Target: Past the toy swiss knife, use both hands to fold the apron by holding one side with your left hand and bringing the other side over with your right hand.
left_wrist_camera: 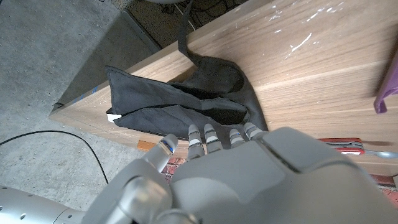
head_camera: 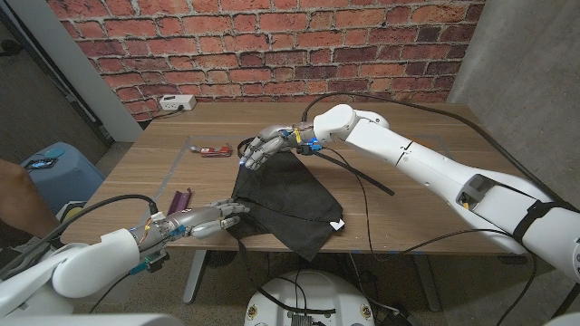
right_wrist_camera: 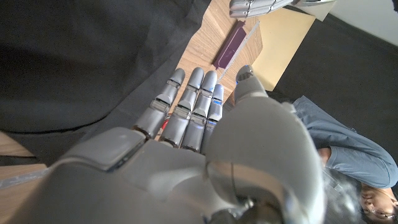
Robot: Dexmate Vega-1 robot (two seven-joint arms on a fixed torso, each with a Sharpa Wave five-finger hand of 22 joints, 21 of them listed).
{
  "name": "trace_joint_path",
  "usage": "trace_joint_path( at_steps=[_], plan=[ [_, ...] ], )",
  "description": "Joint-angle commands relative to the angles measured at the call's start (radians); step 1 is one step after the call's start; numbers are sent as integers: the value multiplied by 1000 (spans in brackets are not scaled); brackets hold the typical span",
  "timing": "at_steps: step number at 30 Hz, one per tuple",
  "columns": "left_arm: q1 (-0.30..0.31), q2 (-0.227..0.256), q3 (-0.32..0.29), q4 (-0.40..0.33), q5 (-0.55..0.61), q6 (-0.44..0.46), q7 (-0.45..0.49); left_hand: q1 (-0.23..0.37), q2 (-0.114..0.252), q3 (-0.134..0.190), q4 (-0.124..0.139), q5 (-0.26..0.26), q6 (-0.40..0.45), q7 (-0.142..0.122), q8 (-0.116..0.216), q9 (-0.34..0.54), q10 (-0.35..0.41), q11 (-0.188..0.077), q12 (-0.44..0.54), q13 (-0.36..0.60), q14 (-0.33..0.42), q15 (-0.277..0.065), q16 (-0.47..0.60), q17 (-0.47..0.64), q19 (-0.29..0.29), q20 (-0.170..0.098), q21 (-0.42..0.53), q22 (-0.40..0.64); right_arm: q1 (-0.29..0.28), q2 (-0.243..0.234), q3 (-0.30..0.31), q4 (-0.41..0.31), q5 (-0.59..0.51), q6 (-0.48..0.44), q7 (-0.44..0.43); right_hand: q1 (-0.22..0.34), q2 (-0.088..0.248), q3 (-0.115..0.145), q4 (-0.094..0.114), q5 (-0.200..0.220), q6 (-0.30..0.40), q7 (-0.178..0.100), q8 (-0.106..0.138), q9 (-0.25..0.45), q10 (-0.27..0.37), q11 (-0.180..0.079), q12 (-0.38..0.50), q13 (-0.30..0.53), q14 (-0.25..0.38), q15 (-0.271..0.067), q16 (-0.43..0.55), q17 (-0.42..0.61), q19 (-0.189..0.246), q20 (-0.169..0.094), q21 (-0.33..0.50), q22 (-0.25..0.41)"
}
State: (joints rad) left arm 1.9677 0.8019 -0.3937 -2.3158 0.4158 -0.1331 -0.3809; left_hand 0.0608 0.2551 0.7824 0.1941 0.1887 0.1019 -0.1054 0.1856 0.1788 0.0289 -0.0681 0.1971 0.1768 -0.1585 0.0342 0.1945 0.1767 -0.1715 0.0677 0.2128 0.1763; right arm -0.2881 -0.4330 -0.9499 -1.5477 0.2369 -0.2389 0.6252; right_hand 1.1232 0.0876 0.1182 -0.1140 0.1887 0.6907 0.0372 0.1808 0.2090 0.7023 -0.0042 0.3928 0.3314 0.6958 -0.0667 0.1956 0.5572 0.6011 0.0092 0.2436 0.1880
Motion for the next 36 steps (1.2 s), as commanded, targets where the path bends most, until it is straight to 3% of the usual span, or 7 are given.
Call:
trace_joint_path(
  at_steps=[1, 4, 14, 36],
  plan=[
    [-68, -74, 27, 4, 38, -20, 9, -38, -49, 8, 0, 1, 6, -2, 4, 3, 8, -1, 6, 2, 3, -1, 5, 4, -116, -5, 6, 4, -32, -22, 55, 48, 34, 64, -26, -38, 11, -3, 21, -3, -14, -6, 8, 1, -29, 5, -23, -7, -29, -36, -12, -19, 20, 1, 8, 6],
    [-88, -65, 40, 14, 38, -20, 10, -38, -49, 9, 0, 1, 6, -1, 3, 3, 9, 1, 6, 2, 3, 0, 5, 4, -115, -6, 5, 4, -42, -29, 73, 69, 45, 91, -30, -83, 26, -11, 46, -8, -21, -10, 12, 0, -42, 4, -40, -14, -38, -36, -10, -32, 28, -8, 11, 7],
    [-140, -35, 89, 40, 40, -8, 31, -38, -49, 9, 0, 1, 8, 1, 3, 3, 10, 3, 6, 2, 5, -1, 4, 4, -116, -6, 4, 4, -59, -54, 104, 88, 54, 124, -40, -112, 42, -10, 60, -9, -39, -14, 12, 0, -64, 4, -63, -23, -48, -36, -11, -55, 35, -26, 15, 8],
    [-219, 52, 178, 92, 28, 17, 88, -37, -49, 9, 0, 1, 10, 0, 1, 3, 13, 4, 5, 2, 7, -1, 3, 4, -116, -7, 1, 4, -120, -100, 188, 89, 95, 162, -114, -120, 41, -9, 55, -10, -35, -14, 19, -1, -51, 2, -72, -30, -40, -42, -1, -69, 48, -29, 23, 10]
  ],
)
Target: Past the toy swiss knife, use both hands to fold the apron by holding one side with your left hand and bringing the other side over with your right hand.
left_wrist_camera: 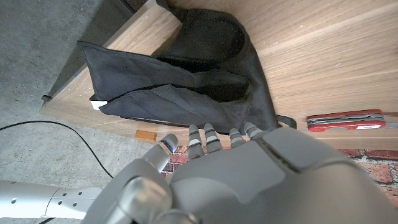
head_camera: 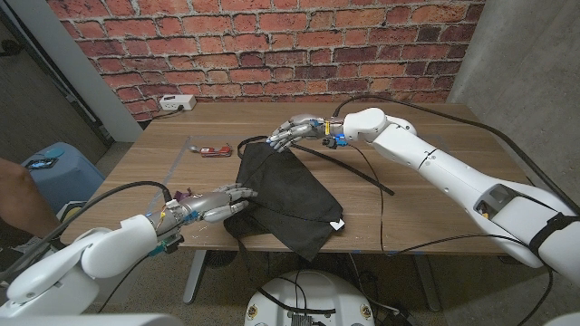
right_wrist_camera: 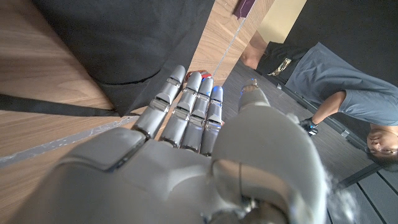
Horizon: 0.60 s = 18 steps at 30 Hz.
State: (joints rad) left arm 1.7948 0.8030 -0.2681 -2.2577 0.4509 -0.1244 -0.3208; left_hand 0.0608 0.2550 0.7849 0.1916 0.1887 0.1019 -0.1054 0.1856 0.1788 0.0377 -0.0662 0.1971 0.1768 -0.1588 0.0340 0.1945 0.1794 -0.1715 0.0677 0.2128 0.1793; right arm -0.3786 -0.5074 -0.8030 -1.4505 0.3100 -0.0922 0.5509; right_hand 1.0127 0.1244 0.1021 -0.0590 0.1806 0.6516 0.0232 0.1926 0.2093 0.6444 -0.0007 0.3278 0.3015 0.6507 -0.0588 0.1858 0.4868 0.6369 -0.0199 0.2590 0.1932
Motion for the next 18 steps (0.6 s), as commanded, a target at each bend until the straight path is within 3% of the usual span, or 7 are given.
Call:
trace_joint_path(
  at_steps=[1, 18],
  plan=[
    [-48, 53, 57, 38, -12, 9, 31, -37, -49, 7, 2, 0, 10, 0, 1, 3, 3, 3, 5, 2, 7, -1, 3, 1, -116, -6, 1, 1, -31, -27, 43, -10, 23, 17, -42, -10, 4, 7, 0, -2, 5, 0, 8, -1, 9, 0, -7, -1, 5, -50, 10, 1, 12, 0, 7, 5],
    [-112, 141, 145, 105, -13, 5, 90, -38, -50, 6, 3, 0, 9, 3, 0, 3, 4, 3, 4, 2, 7, 1, 1, 2, -117, -7, -1, 1, -68, -53, 96, -30, 65, 28, -88, -27, 1, 4, 1, -4, 21, 8, 16, -3, 27, 4, -13, -9, 18, -42, 14, -16, 19, -2, 12, 6]
  ],
)
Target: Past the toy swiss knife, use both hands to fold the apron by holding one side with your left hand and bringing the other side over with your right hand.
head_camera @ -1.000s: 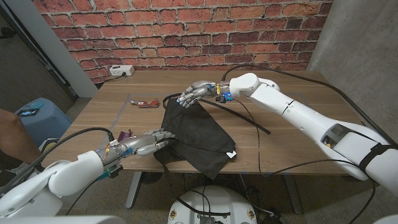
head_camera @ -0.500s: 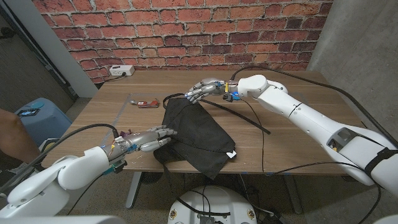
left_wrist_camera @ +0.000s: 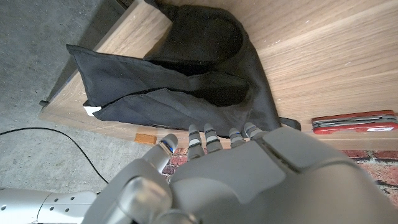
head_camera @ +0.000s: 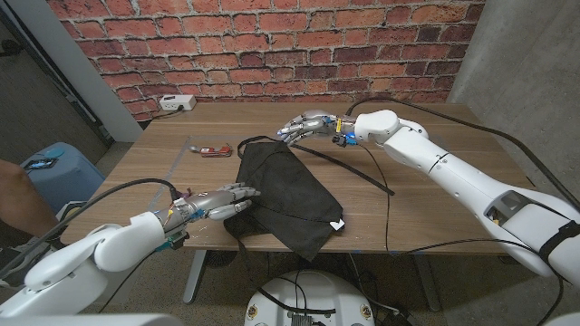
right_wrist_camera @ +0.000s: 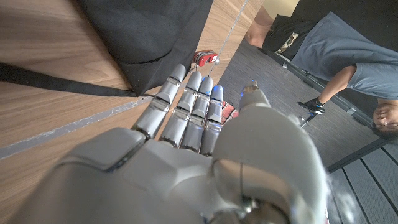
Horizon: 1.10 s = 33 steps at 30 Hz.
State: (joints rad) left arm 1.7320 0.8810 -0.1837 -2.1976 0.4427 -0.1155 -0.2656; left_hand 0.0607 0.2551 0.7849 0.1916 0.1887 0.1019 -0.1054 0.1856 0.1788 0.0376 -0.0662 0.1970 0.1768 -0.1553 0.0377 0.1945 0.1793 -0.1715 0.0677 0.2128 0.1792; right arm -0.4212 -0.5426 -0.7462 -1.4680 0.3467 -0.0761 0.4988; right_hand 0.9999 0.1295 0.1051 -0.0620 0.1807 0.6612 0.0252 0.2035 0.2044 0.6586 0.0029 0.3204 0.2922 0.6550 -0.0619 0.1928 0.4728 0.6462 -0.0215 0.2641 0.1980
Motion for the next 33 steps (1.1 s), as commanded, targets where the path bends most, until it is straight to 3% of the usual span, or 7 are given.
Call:
trace_joint_path(
  at_steps=[1, 15, 33],
  plan=[
    [-49, 67, 61, 45, -6, -3, 38, -38, -50, 6, 3, 0, 9, 3, 0, 3, 2, 2, 3, 2, 3, -3, 1, 2, -117, -8, -1, 1, -26, -17, 39, -12, 29, 13, -36, -15, -4, 1, 4, -4, 12, 6, 5, 2, 13, 0, -6, 0, 13, -40, 7, -3, 9, -1, 7, 1],
    [-122, 151, 145, 76, -29, 9, 54, -39, -50, 5, 4, -1, 10, 4, 0, 3, -2, 4, 1, 2, 1, -2, 0, 3, -116, -9, -2, 1, -53, -26, 92, 19, 82, 52, -63, -25, 0, 2, 4, -3, 2, 0, 2, 0, 3, -5, -22, -7, -5, -37, 4, -12, -8, -4, 1, 1],
    [-252, 232, 297, 68, -62, 115, 68, -42, -50, 3, 6, -2, 1, 5, -4, 3, -15, 3, -4, 2, -4, -1, -2, 4, -120, -9, -4, 2, -55, 71, 140, 302, 148, 274, -34, -51, 12, 2, 14, -3, -17, -12, -3, -2, -10, -15, -43, -15, -31, -49, 1, -23, -23, -20, -4, 1]
  ],
)
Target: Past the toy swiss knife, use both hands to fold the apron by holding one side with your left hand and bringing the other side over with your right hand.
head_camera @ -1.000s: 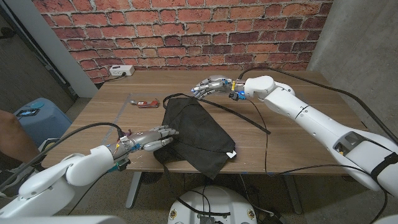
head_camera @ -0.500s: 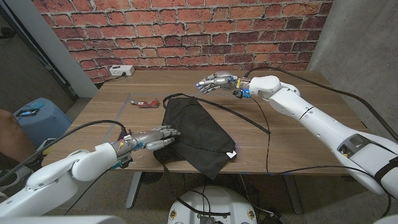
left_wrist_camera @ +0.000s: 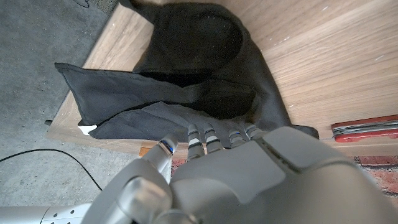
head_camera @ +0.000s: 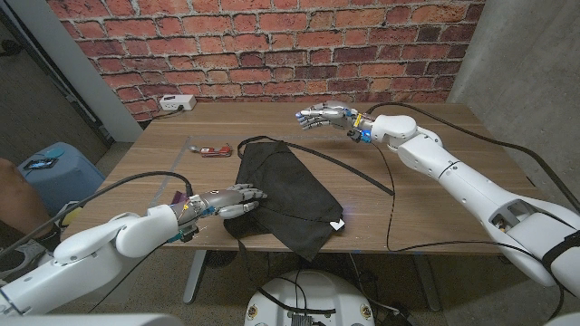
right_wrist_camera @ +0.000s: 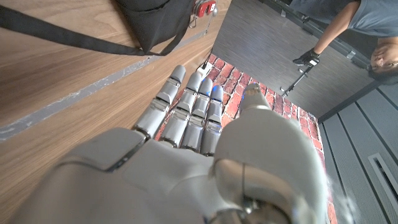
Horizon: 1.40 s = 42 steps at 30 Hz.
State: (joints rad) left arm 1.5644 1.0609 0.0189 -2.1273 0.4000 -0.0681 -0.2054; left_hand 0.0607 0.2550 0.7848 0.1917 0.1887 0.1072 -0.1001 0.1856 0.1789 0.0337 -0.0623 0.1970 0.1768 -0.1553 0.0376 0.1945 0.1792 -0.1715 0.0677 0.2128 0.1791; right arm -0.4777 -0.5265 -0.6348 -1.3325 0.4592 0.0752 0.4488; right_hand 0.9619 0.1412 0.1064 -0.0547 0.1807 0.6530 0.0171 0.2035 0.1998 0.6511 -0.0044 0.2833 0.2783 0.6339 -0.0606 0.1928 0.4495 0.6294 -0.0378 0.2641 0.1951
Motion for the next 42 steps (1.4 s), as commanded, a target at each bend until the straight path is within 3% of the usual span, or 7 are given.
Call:
trace_joint_path(
  at_steps=[1, 9, 16, 34, 42],
  plan=[
    [-94, 56, 104, -2, -25, 73, 6, -42, -50, 3, 6, -2, -6, 0, -4, 3, -12, -2, -4, 2, -5, -1, -2, 4, -119, -10, -4, 2, 2, 57, 31, 173, 37, 127, 15, -15, 0, 0, 7, -3, -10, -5, -3, 3, -3, -8, -6, -2, -11, -50, 1, 0, -7, -4, -4, 3],
    [-158, 92, 169, 2, -46, 96, 13, -44, -50, 2, 6, -2, -11, -2, -6, 3, -14, -3, -5, 2, -8, 0, -2, 5, -121, -10, -5, 2, 7, 71, 46, 226, 49, 166, 21, -20, -4, -1, 5, -3, -20, -6, -6, 2, -13, -9, -17, -5, -27, -50, -1, -4, -15, -5, -7, 3],
    [-198, 116, 227, 7, -55, 118, 26, -46, -51, 0, 7, -3, -34, 1, -12, 3, -34, -1, -10, 2, -14, 1, -4, 5, -124, -9, -7, 2, 0, 65, 58, 224, 50, 162, -4, -23, -4, 0, 3, -3, -28, -8, -7, 1, -19, -9, -23, -8, -37, -50, -4, -10, -21, -8, -9, 2],
    [-209, 177, 298, 10, -89, 141, 95, -50, -53, -6, 8, -5, -72, -1, -15, 2, -75, 1, -16, 3, -41, 2, -8, 7, -128, -10, -8, 3, -14, 57, 69, 212, 49, 147, -48, -36, 3, 4, 5, -2, -34, -11, -7, 0, -20, -10, -34, -14, -48, -42, -4, -24, -25, -12, -11, 1],
    [-227, 194, 323, 17, -97, 135, 112, -52, -53, -9, 9, -6, -81, -2, -14, 2, -85, 4, -16, 3, -45, 4, -8, 8, -130, -10, -9, 3, -19, 81, 83, 264, 69, 195, -40, -40, 1, 5, 3, -2, -45, -10, -9, 0, -31, -7, -45, -18, -64, -37, -9, -35, -29, -13, -12, 1]
  ],
)
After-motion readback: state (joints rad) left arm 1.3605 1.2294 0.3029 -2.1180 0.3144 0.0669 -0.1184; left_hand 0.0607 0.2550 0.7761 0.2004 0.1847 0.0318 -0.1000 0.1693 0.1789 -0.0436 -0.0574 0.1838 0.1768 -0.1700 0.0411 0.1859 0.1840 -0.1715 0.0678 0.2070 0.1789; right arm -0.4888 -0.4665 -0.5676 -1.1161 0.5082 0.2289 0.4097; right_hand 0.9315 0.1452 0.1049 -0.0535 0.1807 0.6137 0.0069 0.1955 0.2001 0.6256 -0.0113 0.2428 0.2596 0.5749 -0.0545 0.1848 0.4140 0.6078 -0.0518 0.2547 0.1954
